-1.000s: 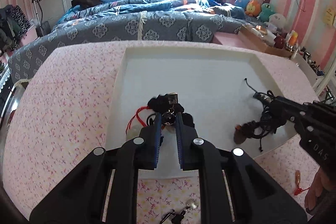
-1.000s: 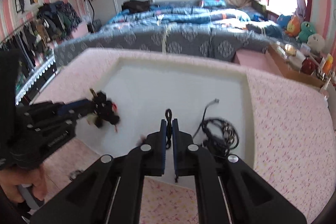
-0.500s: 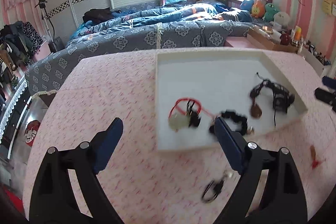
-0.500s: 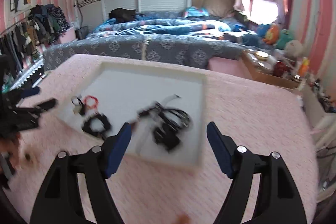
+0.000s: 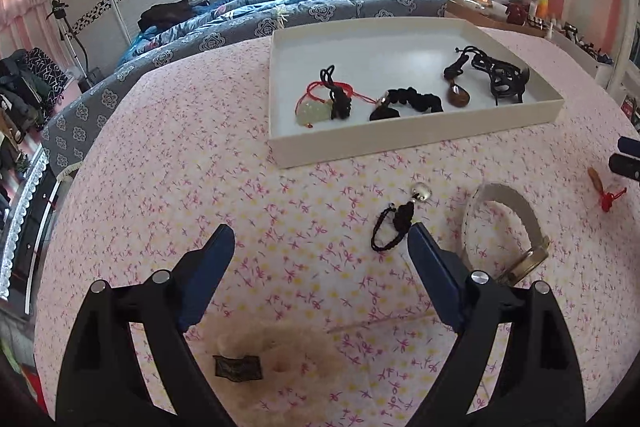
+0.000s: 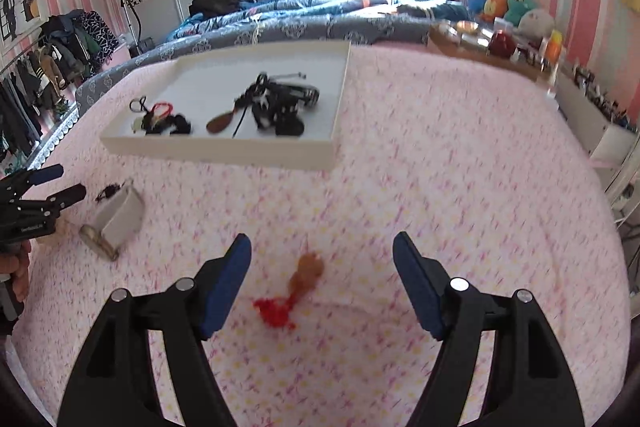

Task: Organize jewelry
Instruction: 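Grasp the small black keychain with the left tool while the right tool grasps the red tassel charm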

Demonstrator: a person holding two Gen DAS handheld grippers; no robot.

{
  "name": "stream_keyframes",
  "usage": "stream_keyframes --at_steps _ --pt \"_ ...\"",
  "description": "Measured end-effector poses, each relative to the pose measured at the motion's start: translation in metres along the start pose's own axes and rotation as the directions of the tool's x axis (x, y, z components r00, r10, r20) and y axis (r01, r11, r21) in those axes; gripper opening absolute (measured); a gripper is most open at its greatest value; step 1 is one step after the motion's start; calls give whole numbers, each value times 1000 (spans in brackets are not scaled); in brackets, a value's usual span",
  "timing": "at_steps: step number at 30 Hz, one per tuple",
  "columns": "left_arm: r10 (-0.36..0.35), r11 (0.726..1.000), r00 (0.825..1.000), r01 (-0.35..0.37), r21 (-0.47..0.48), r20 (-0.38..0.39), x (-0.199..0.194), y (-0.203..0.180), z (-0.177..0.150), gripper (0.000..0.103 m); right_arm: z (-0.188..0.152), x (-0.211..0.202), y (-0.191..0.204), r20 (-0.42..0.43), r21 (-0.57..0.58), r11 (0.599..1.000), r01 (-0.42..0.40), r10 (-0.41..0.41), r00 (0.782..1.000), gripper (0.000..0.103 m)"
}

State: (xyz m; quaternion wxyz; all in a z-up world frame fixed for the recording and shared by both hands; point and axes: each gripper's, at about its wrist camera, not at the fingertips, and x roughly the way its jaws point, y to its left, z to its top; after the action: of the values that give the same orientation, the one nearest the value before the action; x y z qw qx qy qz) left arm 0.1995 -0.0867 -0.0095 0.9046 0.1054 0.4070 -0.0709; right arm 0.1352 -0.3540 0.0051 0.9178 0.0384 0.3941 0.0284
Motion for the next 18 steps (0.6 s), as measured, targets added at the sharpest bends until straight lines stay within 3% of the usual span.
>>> stream_keyframes --at_steps 3,7,9,13,15,16,17,18 --pt "-11 1000 1000 11 7 -10 2 -5 0 83 -6 8 5 -36 1 1000 -6 6 999 71" --pt "-44 999 998 45 26 -37 9 -15 4 67 -12 18 12 -76 -3 1000 -13 13 997 54" --pt "-55 997 997 57 43 -53 14 -21 5 59 -14 21 14 -88 -9 1000 -12 11 996 50" --pt "-63 996 995 67 55 -80 24 -28 4 39 -17 25 20 -95 -35 999 3 -6 995 39" --pt "-83 995 994 87 44 -78 25 -29 4 31 -17 24 22 -96 -44 999 2 -7 995 25" --pt "-96 994 992 100 48 -79 25 -31 5 22 -16 24 22 -97 -51 999 4 -9 995 15" --pt "-102 993 992 106 52 -79 24 -33 5 10 -16 23 23 -96 -54 999 5 -10 995 14" --pt "-102 992 992 107 61 -76 24 -36 4 5 -17 23 23 -91 -51 999 2 -6 996 14"
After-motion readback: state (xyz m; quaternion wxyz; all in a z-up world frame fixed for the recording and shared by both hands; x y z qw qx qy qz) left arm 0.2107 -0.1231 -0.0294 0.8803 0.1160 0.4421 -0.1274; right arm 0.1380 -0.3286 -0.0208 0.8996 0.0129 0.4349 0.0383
